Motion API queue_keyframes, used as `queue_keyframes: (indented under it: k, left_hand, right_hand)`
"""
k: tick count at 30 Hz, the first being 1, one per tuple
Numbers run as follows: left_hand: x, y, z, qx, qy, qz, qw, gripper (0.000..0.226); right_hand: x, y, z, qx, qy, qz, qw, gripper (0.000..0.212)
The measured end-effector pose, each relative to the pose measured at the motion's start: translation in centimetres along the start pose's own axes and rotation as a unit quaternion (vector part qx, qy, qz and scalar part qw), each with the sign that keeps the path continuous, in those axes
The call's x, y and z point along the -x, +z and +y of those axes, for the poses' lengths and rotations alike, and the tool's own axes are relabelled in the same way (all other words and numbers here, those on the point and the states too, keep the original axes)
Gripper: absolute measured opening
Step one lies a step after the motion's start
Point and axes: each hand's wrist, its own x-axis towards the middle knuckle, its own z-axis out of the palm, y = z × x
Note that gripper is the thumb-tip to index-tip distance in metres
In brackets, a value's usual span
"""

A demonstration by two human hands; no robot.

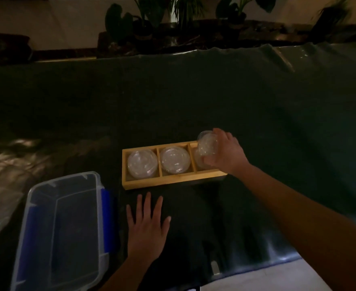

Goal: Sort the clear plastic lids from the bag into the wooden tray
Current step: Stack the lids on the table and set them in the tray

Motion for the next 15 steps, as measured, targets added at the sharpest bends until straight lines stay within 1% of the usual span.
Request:
queue_keyframes:
  k: [5, 12, 15]
  left_hand:
    - [0.1, 0.4, 0.0, -0.016, 0.005, 0.055, 0.998, 0.066]
    - [-0.2, 0.4, 0.0, -0.017, -0.004, 0.054, 0.998, 0.068]
    - [-0.1, 0.3, 0.1, -0.013, -0.001, 0.062, 0.998, 0.068]
  right_hand:
    - [-1.7, 1.8, 1.2, 0.05, -0.016, -0.016, 0.999, 0.11]
    - [-1.5, 3.2, 2.4, 0.085, -0.081, -0.015, 0.993, 0.109]
    - [-1.1, 3.4, 2.9, 0.072, -0.078, -0.023, 0.994, 0.112]
